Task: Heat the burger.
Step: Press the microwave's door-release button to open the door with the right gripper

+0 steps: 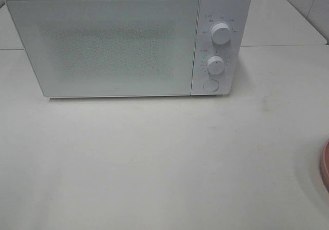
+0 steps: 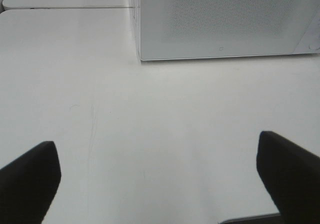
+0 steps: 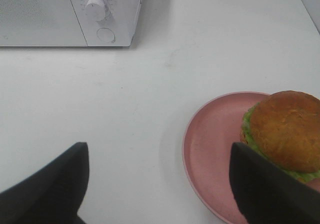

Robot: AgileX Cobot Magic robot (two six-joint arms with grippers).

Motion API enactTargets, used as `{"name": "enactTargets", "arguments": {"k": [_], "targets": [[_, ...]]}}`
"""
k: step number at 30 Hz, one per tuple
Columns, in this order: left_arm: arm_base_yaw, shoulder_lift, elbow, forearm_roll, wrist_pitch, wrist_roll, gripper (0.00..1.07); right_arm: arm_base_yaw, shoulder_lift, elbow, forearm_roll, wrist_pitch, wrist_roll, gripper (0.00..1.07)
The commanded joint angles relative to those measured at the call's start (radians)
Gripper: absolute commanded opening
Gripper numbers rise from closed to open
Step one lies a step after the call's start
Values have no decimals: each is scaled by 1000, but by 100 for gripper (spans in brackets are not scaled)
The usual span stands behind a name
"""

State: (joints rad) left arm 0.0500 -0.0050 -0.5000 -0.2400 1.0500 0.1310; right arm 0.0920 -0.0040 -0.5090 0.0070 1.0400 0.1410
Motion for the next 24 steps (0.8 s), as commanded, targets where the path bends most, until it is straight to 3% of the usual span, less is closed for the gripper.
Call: {"name": "enactTargets", "arguments": {"k": [1,19,24], "targets": [[2,-7,1,-1,-14,-2,100,-6,-25,1,3,-4,-3,75],[2,-7,1,-1,-14,-2,100,-6,-25,-2,3,-6,-3,75],[2,-7,1,-1,-14,-2,100,-6,-6,-44,3,-20,-3,75]]}}
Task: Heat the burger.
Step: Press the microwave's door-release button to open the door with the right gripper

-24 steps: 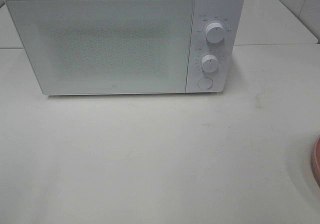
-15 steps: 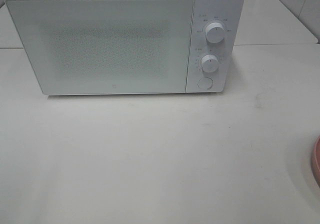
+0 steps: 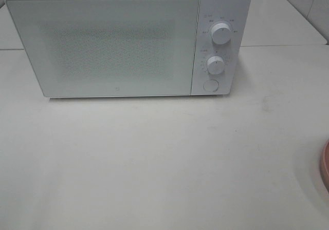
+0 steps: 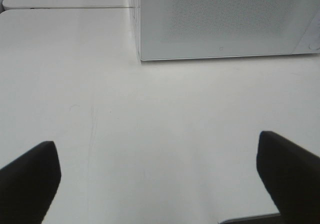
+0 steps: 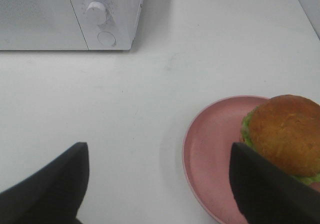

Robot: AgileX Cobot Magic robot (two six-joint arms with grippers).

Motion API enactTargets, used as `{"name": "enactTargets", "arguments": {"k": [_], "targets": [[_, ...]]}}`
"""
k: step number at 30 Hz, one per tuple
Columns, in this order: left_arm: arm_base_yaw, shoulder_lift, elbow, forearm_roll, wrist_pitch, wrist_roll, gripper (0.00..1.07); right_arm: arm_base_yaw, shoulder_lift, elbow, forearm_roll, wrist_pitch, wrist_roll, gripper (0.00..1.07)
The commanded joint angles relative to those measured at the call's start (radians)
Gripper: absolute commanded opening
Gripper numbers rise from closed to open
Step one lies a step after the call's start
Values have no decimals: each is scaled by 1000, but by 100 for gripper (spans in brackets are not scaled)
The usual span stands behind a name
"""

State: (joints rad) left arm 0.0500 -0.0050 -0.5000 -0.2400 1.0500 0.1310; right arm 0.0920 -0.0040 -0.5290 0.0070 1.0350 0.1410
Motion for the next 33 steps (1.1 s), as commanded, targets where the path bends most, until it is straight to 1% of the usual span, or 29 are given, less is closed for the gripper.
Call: {"name": "enactTargets", "arguments": {"k": [1,12,20,33], "targets": [[2,-7,1,-1,-14,-2,100,-6,-6,-24,3,-15,-3,75],[2,-7,1,-1,-14,-2,100,-6,160,-31,3,-82,-3,75],[2,-7,1,-1,-14,-2,100,-6,230,-31,3,-196,-3,75],[2,-7,1,-1,-14,-2,100,-6,325,-28,3,-317,-3,75]]}}
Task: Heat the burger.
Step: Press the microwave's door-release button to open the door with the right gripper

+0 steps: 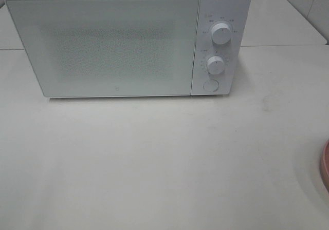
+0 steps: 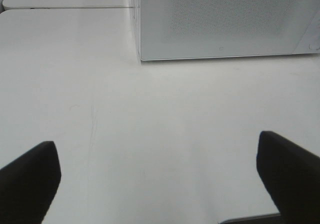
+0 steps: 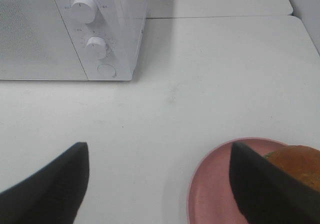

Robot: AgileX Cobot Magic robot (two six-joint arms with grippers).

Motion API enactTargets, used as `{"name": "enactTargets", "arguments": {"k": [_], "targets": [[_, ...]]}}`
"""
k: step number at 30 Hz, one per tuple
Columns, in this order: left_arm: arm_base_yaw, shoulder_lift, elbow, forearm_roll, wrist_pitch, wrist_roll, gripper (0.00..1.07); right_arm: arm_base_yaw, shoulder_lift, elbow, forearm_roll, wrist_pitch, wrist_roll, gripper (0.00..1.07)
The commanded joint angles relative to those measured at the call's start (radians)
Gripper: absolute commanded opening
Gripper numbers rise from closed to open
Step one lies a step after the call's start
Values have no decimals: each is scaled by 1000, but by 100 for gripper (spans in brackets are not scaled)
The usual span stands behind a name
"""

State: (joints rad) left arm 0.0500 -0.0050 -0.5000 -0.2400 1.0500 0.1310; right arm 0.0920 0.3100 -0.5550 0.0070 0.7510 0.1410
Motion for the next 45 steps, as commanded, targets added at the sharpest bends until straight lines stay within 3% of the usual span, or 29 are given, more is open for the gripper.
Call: {"name": "enactTargets", "arguments": {"k": [1,13,21,45], "targets": [[2,-7,1,-1,-14,-2,100,-6,29,14,3,-69,-3,75],[2,-7,1,-1,-14,-2,100,-6,132,117,3,-284,-3,75],[2,-7,1,-1,-14,-2,100,-6,297,173,3,-532,-4,75],[2,-7,1,-1,-14,-2,100,-3,797,180,0,-1123,-3,75]]}}
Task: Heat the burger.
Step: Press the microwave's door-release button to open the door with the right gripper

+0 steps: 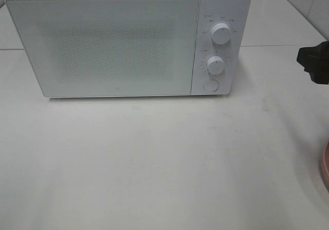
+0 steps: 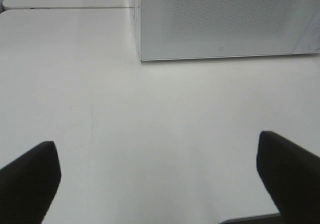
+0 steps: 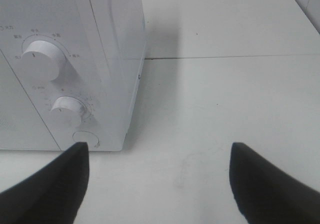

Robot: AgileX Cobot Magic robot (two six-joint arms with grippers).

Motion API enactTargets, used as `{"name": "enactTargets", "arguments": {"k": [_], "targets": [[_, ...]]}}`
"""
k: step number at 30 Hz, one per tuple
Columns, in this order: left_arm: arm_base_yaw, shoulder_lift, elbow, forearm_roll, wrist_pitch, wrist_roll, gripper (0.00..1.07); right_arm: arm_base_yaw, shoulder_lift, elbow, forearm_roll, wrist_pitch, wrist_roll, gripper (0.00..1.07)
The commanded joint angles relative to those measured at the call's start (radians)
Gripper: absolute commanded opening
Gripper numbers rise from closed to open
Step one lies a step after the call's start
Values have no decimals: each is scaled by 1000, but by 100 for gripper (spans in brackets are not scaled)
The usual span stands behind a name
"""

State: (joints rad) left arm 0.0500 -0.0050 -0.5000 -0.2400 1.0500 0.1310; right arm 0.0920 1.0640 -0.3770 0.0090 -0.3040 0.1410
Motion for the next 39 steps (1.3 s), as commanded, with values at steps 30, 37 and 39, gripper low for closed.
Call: {"name": "enactTargets", "arguments": {"k": [30,37,39], "targets": [[2,-7,1,-1,-14,-2,100,532,485,3,615,-635,-386,75],[2,-7,1,-1,-14,-2,100,640,603,3,736,-746,-385,75],[2,-7,1,-1,-14,-2,100,651,618,3,748,-760,-385,75]]}}
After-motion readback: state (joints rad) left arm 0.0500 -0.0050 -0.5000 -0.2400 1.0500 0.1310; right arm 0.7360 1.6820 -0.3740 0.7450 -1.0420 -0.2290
